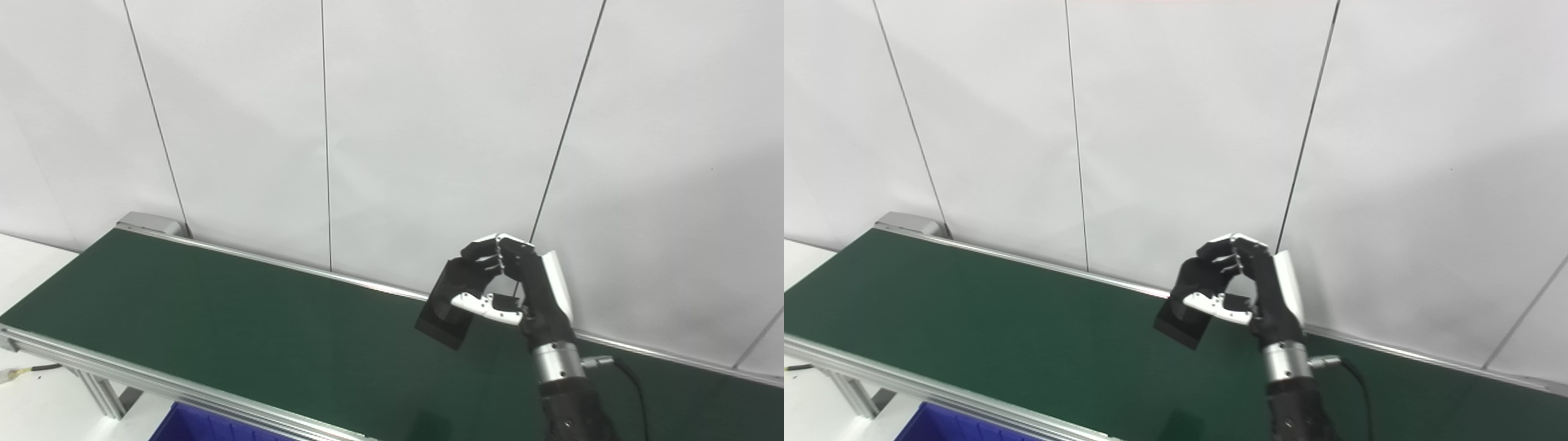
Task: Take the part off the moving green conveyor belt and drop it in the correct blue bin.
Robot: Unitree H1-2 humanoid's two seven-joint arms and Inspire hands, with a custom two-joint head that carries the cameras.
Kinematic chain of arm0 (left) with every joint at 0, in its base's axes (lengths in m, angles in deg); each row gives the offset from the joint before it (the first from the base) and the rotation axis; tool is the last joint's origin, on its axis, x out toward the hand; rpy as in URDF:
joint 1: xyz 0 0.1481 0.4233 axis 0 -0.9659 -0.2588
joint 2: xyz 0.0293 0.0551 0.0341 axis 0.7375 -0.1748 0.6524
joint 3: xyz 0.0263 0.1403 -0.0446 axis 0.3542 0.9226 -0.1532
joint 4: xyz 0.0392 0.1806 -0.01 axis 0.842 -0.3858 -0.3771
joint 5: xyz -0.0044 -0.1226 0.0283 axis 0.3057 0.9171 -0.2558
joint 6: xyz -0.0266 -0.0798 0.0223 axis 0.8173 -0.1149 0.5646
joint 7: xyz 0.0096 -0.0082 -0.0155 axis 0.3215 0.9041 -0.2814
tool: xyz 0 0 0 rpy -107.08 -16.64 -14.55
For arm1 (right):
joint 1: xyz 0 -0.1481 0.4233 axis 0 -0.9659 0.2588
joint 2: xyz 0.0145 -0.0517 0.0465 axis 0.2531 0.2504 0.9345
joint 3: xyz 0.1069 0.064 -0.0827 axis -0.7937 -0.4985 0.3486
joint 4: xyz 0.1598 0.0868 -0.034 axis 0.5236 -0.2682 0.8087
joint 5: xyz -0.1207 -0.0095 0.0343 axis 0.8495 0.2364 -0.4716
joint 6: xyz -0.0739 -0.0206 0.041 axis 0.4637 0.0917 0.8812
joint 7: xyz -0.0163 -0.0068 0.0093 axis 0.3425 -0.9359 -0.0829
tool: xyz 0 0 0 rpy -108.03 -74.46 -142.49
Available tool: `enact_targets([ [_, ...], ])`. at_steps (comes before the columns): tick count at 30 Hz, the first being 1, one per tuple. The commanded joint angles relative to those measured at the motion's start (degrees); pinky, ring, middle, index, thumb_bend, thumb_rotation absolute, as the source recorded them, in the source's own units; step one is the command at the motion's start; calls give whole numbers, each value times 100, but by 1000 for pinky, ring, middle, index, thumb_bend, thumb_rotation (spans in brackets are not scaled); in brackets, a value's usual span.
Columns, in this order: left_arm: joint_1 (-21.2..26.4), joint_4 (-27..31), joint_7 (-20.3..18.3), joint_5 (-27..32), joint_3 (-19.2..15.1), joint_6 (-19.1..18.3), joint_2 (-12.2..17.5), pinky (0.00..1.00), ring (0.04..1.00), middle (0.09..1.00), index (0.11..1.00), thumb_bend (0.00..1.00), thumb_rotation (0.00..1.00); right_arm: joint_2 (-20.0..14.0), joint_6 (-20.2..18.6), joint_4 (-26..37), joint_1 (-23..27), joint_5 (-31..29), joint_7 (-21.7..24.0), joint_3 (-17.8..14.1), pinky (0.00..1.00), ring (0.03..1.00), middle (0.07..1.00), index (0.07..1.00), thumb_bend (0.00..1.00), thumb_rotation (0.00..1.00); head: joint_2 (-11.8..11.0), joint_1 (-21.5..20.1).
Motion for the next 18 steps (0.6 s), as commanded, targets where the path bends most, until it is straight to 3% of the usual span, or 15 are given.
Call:
enact_targets([
  [1,0,172,-160,51,-67,230,6,659,720,763,811,796,512,-93,-53,423,73,-145,61,-152,362,448,502,490,502,0,26,-96],
  [13,-70,282,-661,175,-455,230,40,675,725,775,837,739,576,-421,-721,1919,-598,-66,137,-550,358,443,487,500,502,0,135,-825],
  [18,-117,353,-897,252,-659,230,31,682,729,777,840,719,585,-522,-864,2380,-920,138,112,-630,357,445,487,502,502,0,312,-1215],
])
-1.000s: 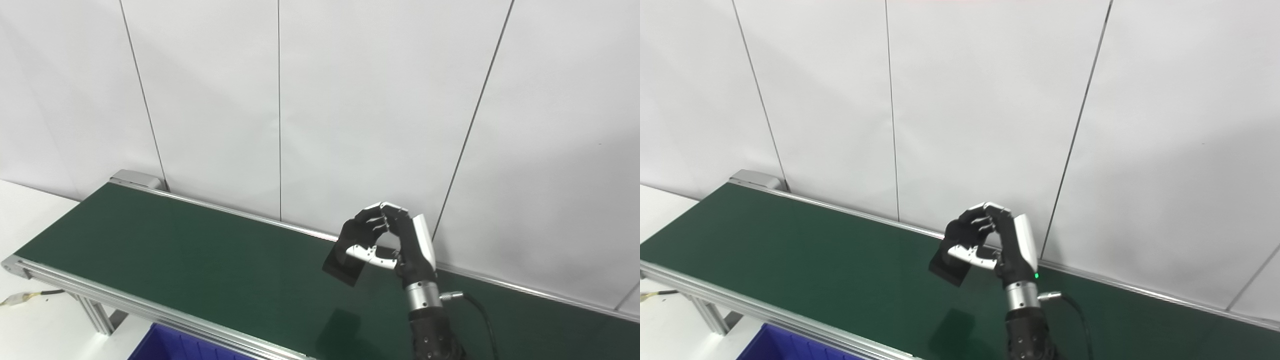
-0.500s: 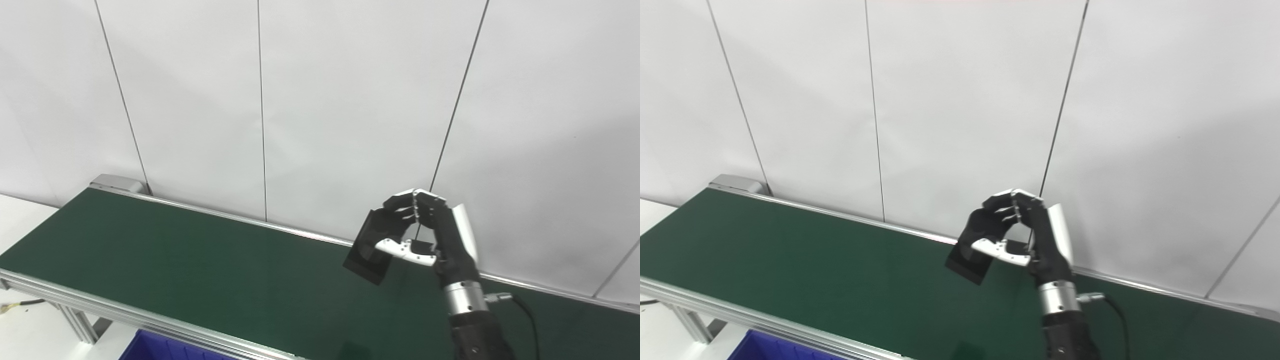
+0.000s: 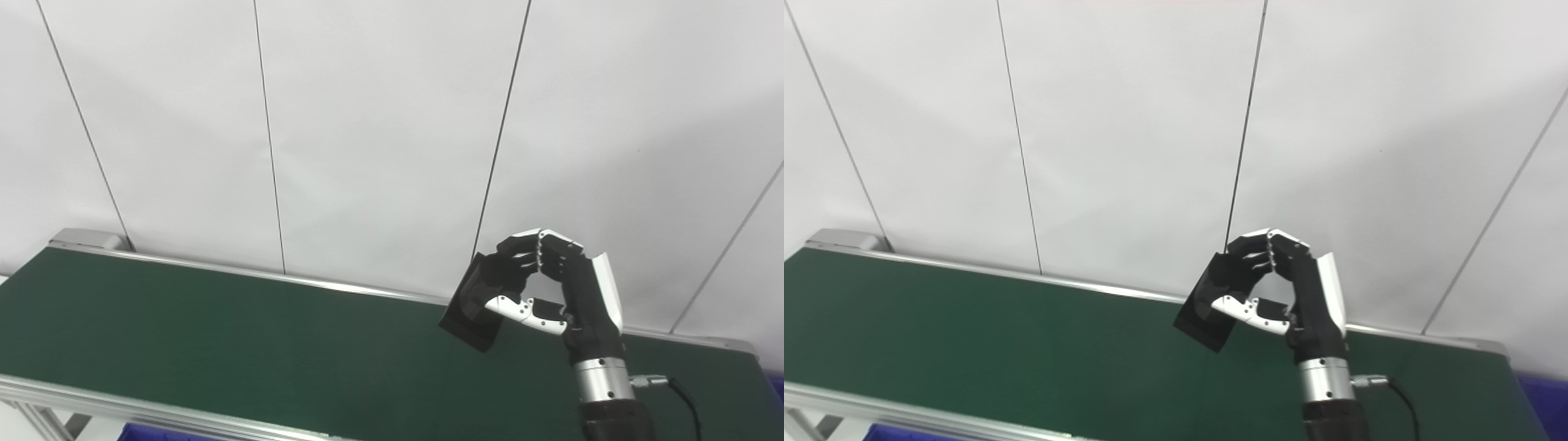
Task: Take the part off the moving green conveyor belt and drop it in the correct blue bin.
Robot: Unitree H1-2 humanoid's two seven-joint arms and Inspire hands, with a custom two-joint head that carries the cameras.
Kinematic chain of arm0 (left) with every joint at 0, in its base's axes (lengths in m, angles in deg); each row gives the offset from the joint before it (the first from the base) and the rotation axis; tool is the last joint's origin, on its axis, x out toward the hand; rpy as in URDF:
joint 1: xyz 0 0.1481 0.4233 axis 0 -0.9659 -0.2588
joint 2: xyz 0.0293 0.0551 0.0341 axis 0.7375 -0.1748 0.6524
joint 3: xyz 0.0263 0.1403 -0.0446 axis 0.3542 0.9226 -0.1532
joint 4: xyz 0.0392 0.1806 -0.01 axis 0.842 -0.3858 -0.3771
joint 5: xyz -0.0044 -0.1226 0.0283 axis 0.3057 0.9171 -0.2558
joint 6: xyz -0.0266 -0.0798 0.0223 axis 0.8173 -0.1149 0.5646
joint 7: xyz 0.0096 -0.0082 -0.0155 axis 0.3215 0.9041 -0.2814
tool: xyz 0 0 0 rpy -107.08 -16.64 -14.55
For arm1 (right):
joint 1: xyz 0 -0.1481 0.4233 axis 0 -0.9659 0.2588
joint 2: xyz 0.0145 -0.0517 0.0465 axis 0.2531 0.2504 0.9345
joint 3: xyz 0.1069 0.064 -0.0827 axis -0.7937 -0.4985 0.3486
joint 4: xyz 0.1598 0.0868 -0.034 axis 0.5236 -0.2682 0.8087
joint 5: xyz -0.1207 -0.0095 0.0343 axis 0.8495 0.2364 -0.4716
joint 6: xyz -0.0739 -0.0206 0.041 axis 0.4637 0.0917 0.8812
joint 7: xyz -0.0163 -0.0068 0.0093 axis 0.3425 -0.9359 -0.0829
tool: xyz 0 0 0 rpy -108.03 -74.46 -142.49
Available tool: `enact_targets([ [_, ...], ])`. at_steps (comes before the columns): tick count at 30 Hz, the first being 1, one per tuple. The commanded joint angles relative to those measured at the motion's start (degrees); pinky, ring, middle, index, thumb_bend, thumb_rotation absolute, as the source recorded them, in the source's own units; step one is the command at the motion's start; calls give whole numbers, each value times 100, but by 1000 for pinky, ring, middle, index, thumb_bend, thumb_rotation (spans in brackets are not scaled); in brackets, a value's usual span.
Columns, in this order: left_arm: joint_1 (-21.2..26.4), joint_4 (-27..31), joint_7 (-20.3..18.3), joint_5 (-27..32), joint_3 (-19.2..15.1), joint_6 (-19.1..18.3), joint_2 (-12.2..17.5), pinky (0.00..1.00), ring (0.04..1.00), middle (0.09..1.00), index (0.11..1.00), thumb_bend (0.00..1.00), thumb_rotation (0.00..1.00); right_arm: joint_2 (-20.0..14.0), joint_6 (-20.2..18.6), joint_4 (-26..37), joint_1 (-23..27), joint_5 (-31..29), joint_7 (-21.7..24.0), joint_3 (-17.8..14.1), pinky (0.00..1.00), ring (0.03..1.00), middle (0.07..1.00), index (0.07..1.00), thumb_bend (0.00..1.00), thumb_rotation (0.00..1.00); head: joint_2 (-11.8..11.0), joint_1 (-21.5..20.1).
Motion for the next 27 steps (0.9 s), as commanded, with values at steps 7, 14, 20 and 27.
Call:
enact_targets([
  [7,-95,345,-372,102,-318,230,-46,699,745,788,861,768,673,-114,-194,969,-495,202,-26,-229,355,447,493,497,502,0,335,-462],
  [14,-161,499,-775,277,-671,230,-35,723,760,793,861,811,702,-157,-448,1612,-858,242,76,-353,351,445,499,500,501,0,669,-783],
  [20,-144,606,-1102,367,-994,230,-6,707,750,788,856,825,707,-206,-873,2221,-1143,223,262,-449,336,450,513,504,499,0,987,-1100],
  [27,-139,702,-1466,475,-1286,228,-15,695,745,782,855,801,677,-170,-913,2667,-1783,180,339,-471,329,456,518,504,498,0,1151,-1175],
])
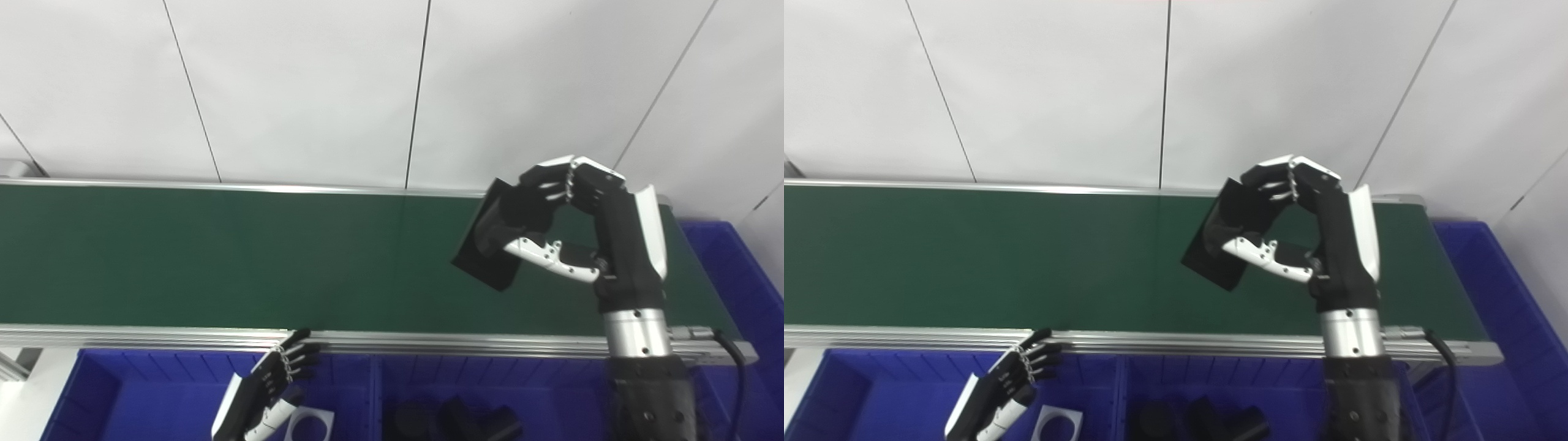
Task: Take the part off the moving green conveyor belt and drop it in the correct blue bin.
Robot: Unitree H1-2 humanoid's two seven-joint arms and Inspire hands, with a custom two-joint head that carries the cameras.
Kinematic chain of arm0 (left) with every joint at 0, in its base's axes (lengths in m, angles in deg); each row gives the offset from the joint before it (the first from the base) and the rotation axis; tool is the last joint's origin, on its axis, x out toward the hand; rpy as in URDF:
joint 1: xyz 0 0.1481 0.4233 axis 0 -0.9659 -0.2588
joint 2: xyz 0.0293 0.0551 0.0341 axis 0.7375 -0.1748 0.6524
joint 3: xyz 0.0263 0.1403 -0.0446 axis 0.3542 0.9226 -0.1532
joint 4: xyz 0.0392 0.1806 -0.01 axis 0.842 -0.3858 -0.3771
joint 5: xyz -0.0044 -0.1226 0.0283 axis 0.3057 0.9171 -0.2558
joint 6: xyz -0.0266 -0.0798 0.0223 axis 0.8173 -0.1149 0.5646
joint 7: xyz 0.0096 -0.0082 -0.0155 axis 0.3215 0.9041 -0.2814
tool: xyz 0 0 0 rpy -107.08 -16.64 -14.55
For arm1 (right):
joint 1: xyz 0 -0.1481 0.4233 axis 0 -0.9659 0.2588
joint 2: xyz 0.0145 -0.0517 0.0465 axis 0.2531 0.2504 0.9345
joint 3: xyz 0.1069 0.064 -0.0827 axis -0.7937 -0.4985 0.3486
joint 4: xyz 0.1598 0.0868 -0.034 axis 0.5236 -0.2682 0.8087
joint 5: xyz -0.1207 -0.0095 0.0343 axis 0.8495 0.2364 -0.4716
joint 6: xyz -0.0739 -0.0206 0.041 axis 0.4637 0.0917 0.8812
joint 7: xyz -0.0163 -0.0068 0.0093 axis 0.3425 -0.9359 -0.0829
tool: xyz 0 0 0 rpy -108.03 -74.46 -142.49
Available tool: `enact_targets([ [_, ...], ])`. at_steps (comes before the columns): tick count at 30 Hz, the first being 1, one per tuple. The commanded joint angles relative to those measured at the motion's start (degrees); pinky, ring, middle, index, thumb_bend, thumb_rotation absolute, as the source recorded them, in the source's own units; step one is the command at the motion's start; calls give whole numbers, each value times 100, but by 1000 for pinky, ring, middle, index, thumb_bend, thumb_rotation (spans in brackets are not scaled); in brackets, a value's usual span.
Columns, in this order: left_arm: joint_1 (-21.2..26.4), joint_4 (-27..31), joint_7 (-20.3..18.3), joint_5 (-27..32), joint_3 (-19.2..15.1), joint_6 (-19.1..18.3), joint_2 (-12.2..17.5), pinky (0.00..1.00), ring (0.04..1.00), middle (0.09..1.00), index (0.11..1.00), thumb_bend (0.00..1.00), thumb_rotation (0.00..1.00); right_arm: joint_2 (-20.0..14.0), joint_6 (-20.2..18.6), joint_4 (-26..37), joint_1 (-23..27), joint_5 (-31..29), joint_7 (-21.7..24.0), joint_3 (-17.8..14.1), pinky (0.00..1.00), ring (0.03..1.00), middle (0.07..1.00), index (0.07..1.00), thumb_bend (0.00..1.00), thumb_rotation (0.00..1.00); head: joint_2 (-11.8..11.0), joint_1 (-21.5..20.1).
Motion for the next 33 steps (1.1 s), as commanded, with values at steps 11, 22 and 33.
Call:
enact_targets([
  [11,14,365,-370,103,-283,230,27,687,738,776,853,801,675,312,432,363,-1198,367,-111,431,317,465,547,503,493,0,175,-73],
  [22,13,460,-484,177,-372,229,42,691,741,781,859,809,683,518,1036,-353,-1927,371,-380,740,372,469,521,475,500,0,320,-99],
  [33,37,530,-633,301,-460,228,86,695,742,782,867,825,699,591,1186,-1314,-2037,359,-561,880,391,472,504,478,503,0,491,-194],
])
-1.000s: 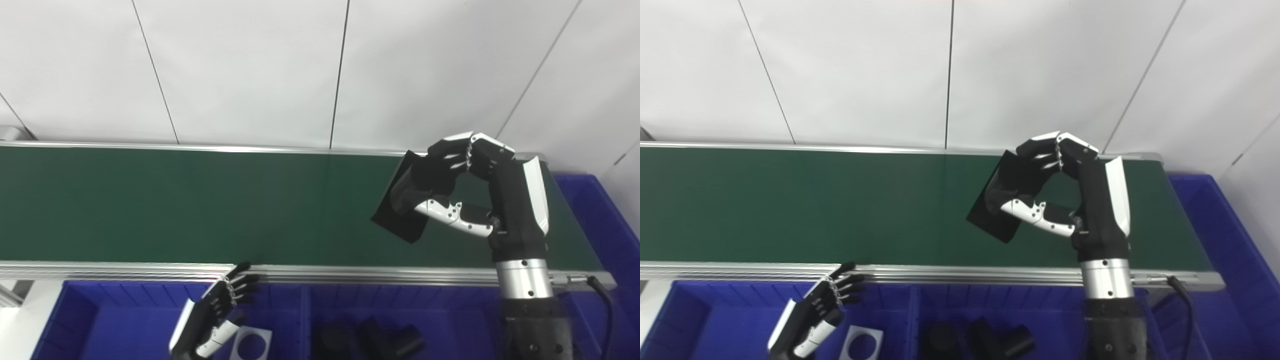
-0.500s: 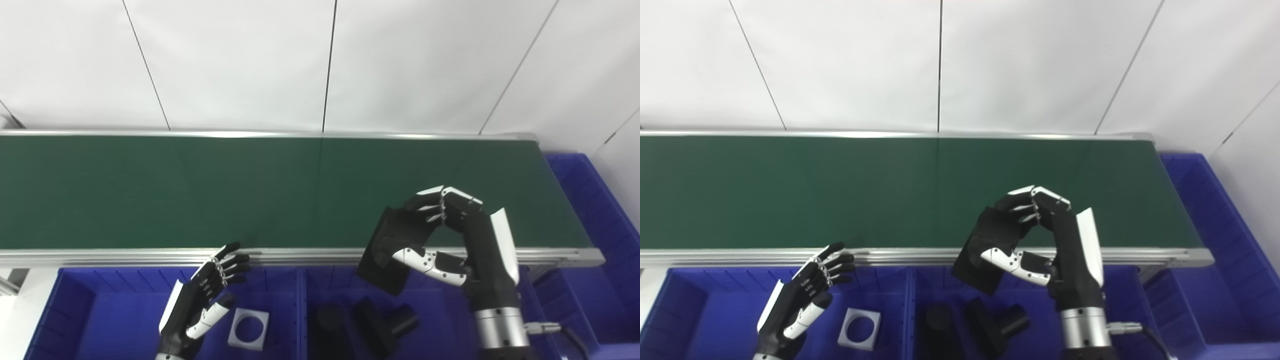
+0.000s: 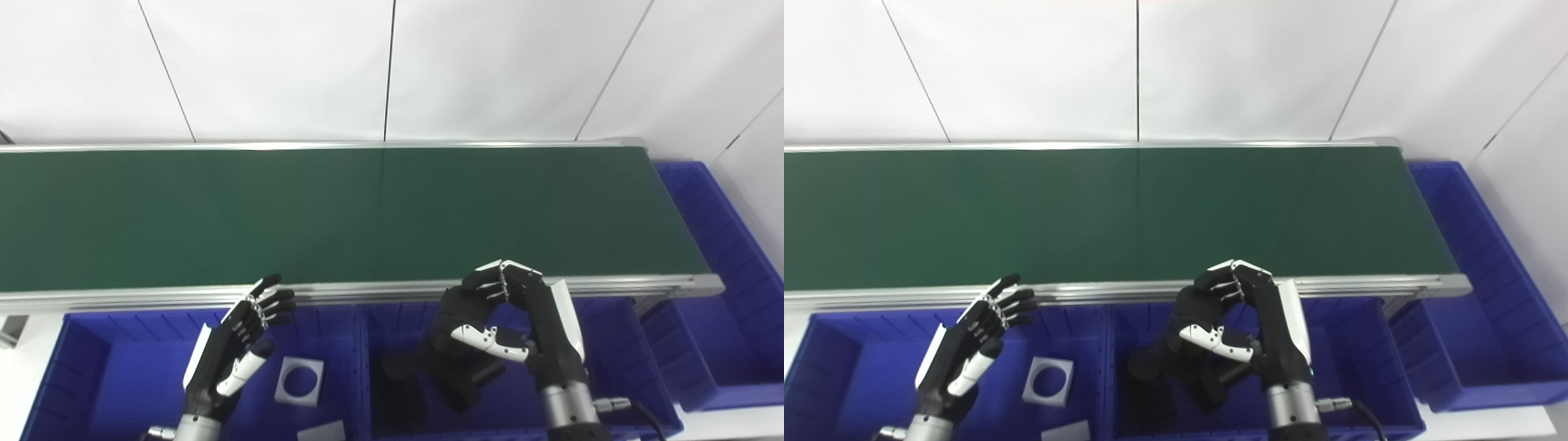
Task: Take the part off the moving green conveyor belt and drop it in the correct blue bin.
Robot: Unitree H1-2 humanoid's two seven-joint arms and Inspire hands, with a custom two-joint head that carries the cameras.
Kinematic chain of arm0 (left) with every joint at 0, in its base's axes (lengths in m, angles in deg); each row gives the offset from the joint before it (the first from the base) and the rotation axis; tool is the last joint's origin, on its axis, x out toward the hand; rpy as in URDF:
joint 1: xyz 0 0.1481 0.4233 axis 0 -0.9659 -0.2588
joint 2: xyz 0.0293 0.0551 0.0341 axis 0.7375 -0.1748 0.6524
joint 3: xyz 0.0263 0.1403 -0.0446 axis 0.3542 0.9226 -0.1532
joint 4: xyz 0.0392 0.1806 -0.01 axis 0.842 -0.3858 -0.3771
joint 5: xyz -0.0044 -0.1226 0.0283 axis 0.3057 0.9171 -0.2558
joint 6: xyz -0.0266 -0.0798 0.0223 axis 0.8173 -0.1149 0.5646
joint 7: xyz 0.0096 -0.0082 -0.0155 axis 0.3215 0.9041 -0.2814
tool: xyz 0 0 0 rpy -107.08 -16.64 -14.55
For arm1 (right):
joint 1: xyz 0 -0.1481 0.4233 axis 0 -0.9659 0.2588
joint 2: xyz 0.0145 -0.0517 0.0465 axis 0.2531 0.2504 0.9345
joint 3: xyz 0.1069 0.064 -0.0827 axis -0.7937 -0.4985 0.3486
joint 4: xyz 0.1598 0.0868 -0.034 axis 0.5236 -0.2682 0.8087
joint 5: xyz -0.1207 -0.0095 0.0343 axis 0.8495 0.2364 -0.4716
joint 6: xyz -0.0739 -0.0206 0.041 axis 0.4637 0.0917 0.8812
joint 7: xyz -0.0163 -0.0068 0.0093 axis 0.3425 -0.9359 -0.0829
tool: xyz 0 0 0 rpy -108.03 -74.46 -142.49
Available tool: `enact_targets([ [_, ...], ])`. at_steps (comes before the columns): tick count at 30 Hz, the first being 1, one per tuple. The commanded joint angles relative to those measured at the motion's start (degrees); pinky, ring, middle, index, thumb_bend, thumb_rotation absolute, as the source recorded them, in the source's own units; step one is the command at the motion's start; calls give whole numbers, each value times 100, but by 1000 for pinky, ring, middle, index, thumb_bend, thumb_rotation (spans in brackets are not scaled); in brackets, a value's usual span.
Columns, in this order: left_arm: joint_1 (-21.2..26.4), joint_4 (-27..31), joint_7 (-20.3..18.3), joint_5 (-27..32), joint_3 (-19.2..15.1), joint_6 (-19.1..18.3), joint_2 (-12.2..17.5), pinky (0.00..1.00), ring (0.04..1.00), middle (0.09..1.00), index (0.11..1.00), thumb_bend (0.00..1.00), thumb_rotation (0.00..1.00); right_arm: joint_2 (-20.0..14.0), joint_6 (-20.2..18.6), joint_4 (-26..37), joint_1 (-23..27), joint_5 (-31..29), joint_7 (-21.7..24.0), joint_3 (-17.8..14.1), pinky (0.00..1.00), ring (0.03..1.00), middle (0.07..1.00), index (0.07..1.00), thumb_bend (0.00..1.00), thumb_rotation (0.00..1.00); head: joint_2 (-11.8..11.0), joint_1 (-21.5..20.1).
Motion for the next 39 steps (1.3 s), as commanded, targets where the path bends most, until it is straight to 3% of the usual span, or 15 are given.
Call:
enact_targets([
  [1,51,189,-118,109,-26,228,37,695,743,782,868,824,699,46,422,4,83,22,-129,47,390,470,502,480,503,0,23,-7],
  [18,101,201,-221,190,-156,223,89,692,730,776,862,830,695,-33,576,-613,193,265,-271,279,361,459,523,481,500,0,179,-118],
  [39,31,296,-335,257,-118,222,123,688,734,779,867,811,685,-93,407,-1562,559,422,-280,380,366,443,514,496,501,0,261,-111],
])
